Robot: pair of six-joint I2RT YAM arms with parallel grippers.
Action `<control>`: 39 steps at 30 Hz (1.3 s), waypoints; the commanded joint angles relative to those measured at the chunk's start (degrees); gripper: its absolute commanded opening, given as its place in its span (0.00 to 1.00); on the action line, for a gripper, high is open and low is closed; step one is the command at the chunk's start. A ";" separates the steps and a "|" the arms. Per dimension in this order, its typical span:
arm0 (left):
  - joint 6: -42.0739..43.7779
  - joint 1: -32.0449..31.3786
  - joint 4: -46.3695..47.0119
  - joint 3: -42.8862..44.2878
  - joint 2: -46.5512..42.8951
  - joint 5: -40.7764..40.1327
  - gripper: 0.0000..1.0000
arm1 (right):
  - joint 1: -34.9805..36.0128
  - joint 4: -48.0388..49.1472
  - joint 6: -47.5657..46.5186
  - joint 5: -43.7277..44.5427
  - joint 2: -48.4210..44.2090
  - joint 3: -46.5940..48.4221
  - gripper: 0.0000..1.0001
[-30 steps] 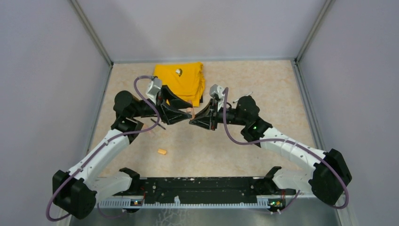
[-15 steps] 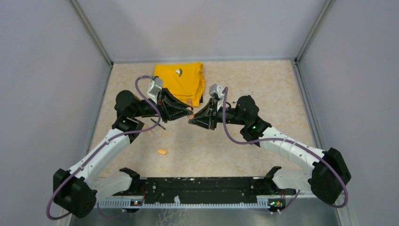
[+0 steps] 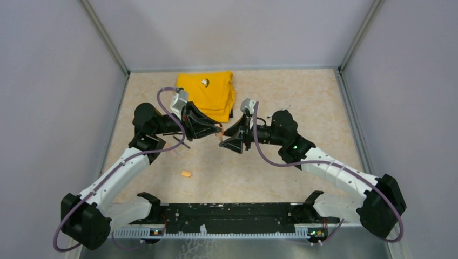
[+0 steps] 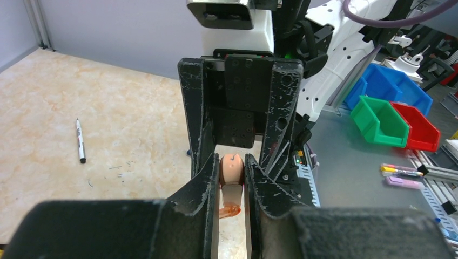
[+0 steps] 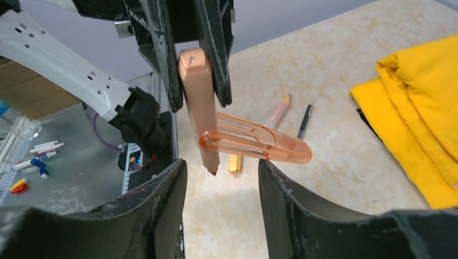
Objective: Insert the pens into the pen caps
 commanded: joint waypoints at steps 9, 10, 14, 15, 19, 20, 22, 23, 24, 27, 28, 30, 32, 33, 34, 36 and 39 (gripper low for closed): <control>2.82 -0.17 -0.48 1.48 0.81 0.52 0.00 | 0.04 -10.65 -12.64 5.41 -14.15 -1.16 0.56; 2.71 -0.19 -0.31 1.18 0.95 0.79 0.00 | 0.04 -8.19 -12.80 5.53 -15.04 -2.51 0.57; 2.57 -0.18 0.37 0.67 1.06 2.33 0.00 | 0.10 3.24 -10.07 5.45 -16.30 -6.82 0.57; 2.71 -0.18 0.45 0.65 0.93 2.62 0.00 | 0.03 5.57 -9.11 5.09 -15.88 -7.36 0.57; 2.94 -0.19 0.46 0.66 0.20 3.62 0.00 | 0.10 9.78 -7.51 2.84 -12.51 -7.78 0.61; 2.98 -0.17 0.46 0.61 0.12 3.80 0.00 | 0.03 11.45 -7.39 2.41 -11.59 -8.16 0.62; 2.95 -0.21 0.46 0.57 -0.16 4.23 0.00 | 0.11 15.52 -6.42 1.98 -10.10 -9.80 0.63; 2.94 -0.20 0.46 0.56 -0.25 4.48 0.00 | 0.11 17.98 -6.30 1.72 -9.19 -10.72 0.64; 2.94 -0.15 0.53 0.54 -0.32 4.64 0.00 | 0.11 20.66 -6.20 1.18 -8.55 -11.62 0.64; 2.94 -0.20 0.55 0.33 -0.60 4.76 0.00 | 0.11 27.93 -4.77 0.31 -6.62 -13.85 0.64; 2.94 -0.18 0.55 0.32 -0.61 4.82 0.00 | 0.13 29.24 -4.31 0.06 -5.94 -14.05 0.63; 2.95 -0.15 0.50 0.28 -0.71 4.94 0.00 | 0.13 30.32 -3.40 -0.44 -4.52 -14.00 0.63; 2.90 -0.18 0.55 0.20 -0.79 5.06 0.00 | 0.20 31.32 -2.62 -0.94 -3.10 -13.91 0.63; 2.90 -0.19 0.62 0.19 -0.79 5.04 0.00 | 0.20 31.92 -2.36 -1.03 -2.40 -13.98 0.62; 2.78 -0.20 0.68 0.14 -0.83 5.19 0.00 | 0.15 32.46 -2.31 -1.00 -1.71 -13.99 0.62; 2.69 -0.19 0.79 0.20 -0.70 5.27 0.00 | 0.26 33.25 -2.48 -0.86 -0.77 -13.99 0.61; 2.61 -0.17 0.94 0.11 -0.82 5.34 0.00 | 0.28 33.51 -2.93 -1.00 0.45 -13.91 0.61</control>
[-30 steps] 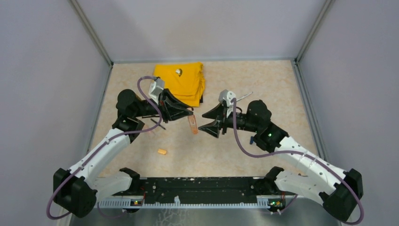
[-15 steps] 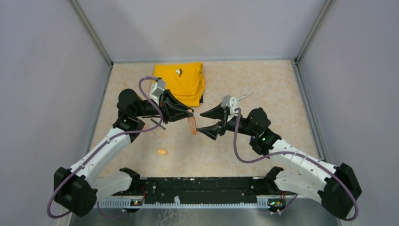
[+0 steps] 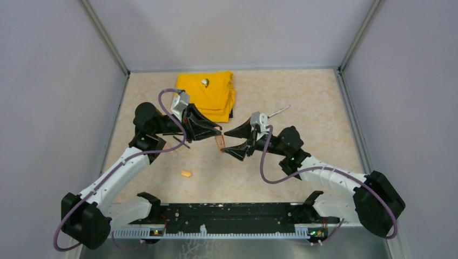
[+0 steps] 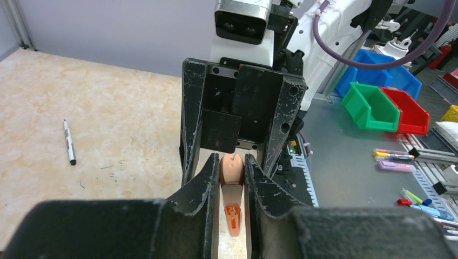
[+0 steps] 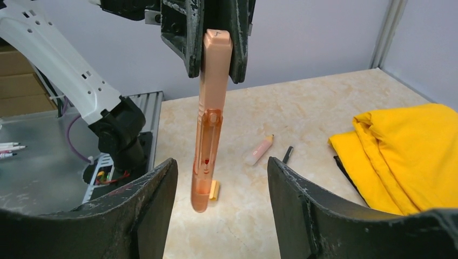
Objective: Insert the pens into the pen caps
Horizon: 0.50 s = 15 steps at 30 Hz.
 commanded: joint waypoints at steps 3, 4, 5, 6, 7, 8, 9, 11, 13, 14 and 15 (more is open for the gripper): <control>0.93 -0.17 1.84 -0.12 -0.99 1.81 0.00 | 0.35 5.95 0.31 -1.97 2.23 0.72 0.59; 0.89 -0.17 1.84 -0.08 -0.98 1.78 0.00 | 0.39 5.95 0.26 -2.24 2.48 0.76 0.58; 0.89 -0.17 1.91 -0.11 -1.03 1.82 0.00 | 0.45 5.95 0.28 -2.49 2.80 0.77 0.56; 0.88 -0.15 1.92 -0.11 -1.04 1.77 0.00 | 0.44 5.95 0.33 -2.80 3.09 0.79 0.54; 0.90 -0.12 1.93 -0.08 -1.02 1.76 0.00 | 0.52 5.91 0.33 -3.06 3.45 0.80 0.52; 0.89 -0.17 1.93 -0.10 -1.05 1.70 0.00 | 0.53 5.87 0.52 -3.36 3.74 0.88 0.49; 0.88 -0.13 1.93 -0.14 -1.04 1.67 0.00 | 0.55 5.87 0.65 -3.63 4.06 0.97 0.46; 0.88 -0.17 1.93 -0.22 -0.99 1.67 0.00 | 0.62 5.99 0.85 -3.90 4.75 1.13 0.42; 0.85 -0.15 1.88 -0.21 -0.99 1.70 0.00 | 0.63 6.12 0.99 -3.96 5.41 1.22 0.41; 0.81 -0.17 1.92 -0.16 -1.04 1.67 0.00 | 0.64 6.13 1.02 -4.13 5.63 1.31 0.40; 0.84 -0.15 1.92 -0.14 -1.00 1.71 0.00 | 0.64 6.06 1.03 -4.37 5.86 1.41 0.39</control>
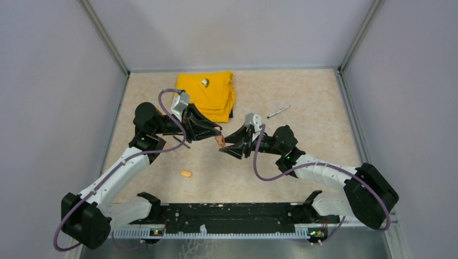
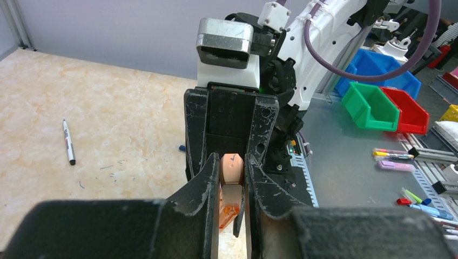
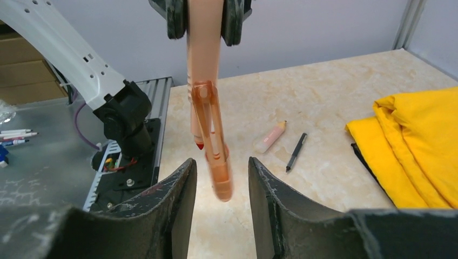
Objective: Insert the pens into the pen caps
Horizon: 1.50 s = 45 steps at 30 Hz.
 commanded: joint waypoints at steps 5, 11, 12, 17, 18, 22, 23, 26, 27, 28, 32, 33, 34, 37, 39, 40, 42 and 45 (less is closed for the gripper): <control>0.88 -0.17 1.90 -0.28 -1.17 1.33 0.00 | 0.40 2.83 0.47 -2.83 1.34 1.68 0.36; 0.88 -0.17 1.90 -0.26 -1.09 1.14 0.00 | 0.37 2.56 0.54 -3.12 1.28 1.60 0.26; 0.96 -0.17 1.90 -0.23 -1.08 1.08 0.00 | 0.40 2.60 0.55 -3.21 1.28 1.60 0.23; 2.04 -0.16 1.11 -0.54 -1.59 -0.74 0.00 | 0.36 2.83 1.37 -3.43 1.34 1.76 0.01; 2.41 -0.15 0.73 -0.47 -1.74 -1.13 0.00 | 0.35 2.72 1.76 -3.61 1.37 1.89 0.00; 3.42 -0.17 -0.53 -0.48 -2.15 -2.01 0.00 | 0.33 3.72 3.10 -4.58 1.41 2.16 0.00; 3.50 -0.17 -0.60 -0.49 -2.26 -2.14 0.00 | 0.30 3.92 3.41 -4.99 1.47 2.39 0.00; 3.57 -0.17 -0.82 -0.43 -2.22 -2.05 0.00 | 0.37 4.19 3.87 -5.62 1.54 3.14 0.00; 3.53 -0.17 -0.74 -0.41 -2.24 -1.85 0.00 | 0.34 4.07 3.84 -5.48 1.52 3.28 0.00; 3.46 -0.17 -0.73 -0.34 -2.23 -1.63 0.00 | 0.35 3.83 3.75 -5.25 1.52 3.53 0.00; 3.41 -0.17 -0.73 -0.36 -1.98 -1.26 0.00 | 0.38 3.04 3.18 -4.37 1.57 4.57 0.00; 3.43 -0.17 -0.73 -0.34 -1.97 -1.30 0.00 | 0.33 3.12 3.18 -4.32 1.53 4.73 0.00; 3.50 -0.17 -0.73 -0.33 -1.95 -1.23 0.00 | 0.38 3.28 3.17 -4.35 1.50 4.90 0.00; 3.69 -0.17 -0.90 -0.32 -1.80 -1.23 0.00 | 0.37 3.93 3.64 -4.41 1.47 5.35 0.00; 3.57 -0.15 -0.91 -0.33 -1.78 -1.16 0.00 | 0.34 4.46 3.86 -4.32 1.37 5.61 0.00; 3.53 -0.17 -0.91 -0.32 -1.72 -1.05 0.00 | 0.37 4.65 3.97 -4.15 1.35 5.71 0.00; 3.49 -0.15 -0.91 -0.23 -1.62 -0.94 0.00 | 0.38 4.85 4.12 -3.73 1.18 6.02 0.00; 3.52 -0.12 -0.90 -0.26 -1.47 -0.90 0.00 | 0.37 5.22 4.29 -3.18 0.80 6.46 0.00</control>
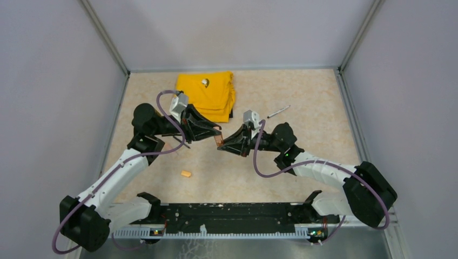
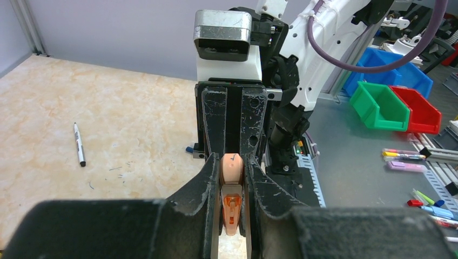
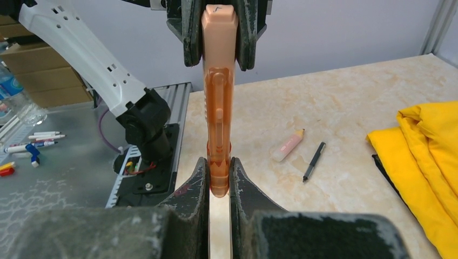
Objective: Insert the pens into the pen caps
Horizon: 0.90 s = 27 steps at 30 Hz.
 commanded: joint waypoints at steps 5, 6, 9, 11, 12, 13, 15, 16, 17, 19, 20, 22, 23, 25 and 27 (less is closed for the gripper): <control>1.80 -0.17 0.05 0.05 -0.10 0.91 0.00 | 0.37 4.13 1.65 0.31 -1.64 5.44 0.00; 1.97 -0.15 -0.13 0.07 -0.10 0.88 0.00 | 0.32 3.33 1.99 0.68 -1.89 6.02 0.00; 2.33 -0.15 -0.66 0.14 0.01 0.92 0.00 | 0.37 -0.50 2.21 1.45 -2.67 8.21 0.00; 2.47 -0.13 -1.00 0.26 0.10 0.94 0.00 | 0.32 -1.42 2.33 1.58 -3.33 8.86 0.00; 2.48 -0.17 -1.04 0.38 0.19 0.98 0.00 | 0.32 -1.33 2.49 1.79 -3.70 8.98 0.00; 2.48 -0.21 -1.05 0.38 0.24 0.96 0.00 | 0.29 -1.29 2.67 1.99 -4.04 9.08 0.00; 2.52 -0.23 -1.13 0.46 0.36 1.00 0.00 | 0.26 -1.51 2.74 2.84 -4.92 9.27 0.00; 2.56 -0.24 -1.21 0.44 0.39 0.99 0.00 | 0.23 -1.66 2.73 3.18 -5.32 9.42 0.00; 2.63 -0.18 -1.29 0.43 0.38 1.01 0.00 | 0.28 -1.90 2.81 3.72 -5.81 9.56 0.00; 2.72 -0.13 -1.40 0.45 0.35 1.11 0.00 | 0.22 -2.55 3.38 4.71 -6.53 9.98 0.00; 2.67 -0.23 -1.47 0.46 0.45 1.06 0.00 | 0.14 -2.86 4.07 5.53 -6.88 10.31 0.00; 2.61 -0.21 -1.64 0.71 0.69 1.48 0.00 | 0.20 -2.91 5.40 7.07 -7.39 10.70 0.00; 2.51 -0.22 -1.85 0.86 0.85 1.82 0.00 | 0.15 -2.95 5.80 7.67 -7.66 10.86 0.00; 2.32 -0.24 -2.60 1.64 1.70 2.65 0.00 | 0.18 -2.50 6.65 9.73 -8.38 11.20 0.00; 2.52 -0.26 -4.43 2.87 2.89 4.10 0.00 | 0.20 -0.76 7.11 12.15 -9.35 10.97 0.00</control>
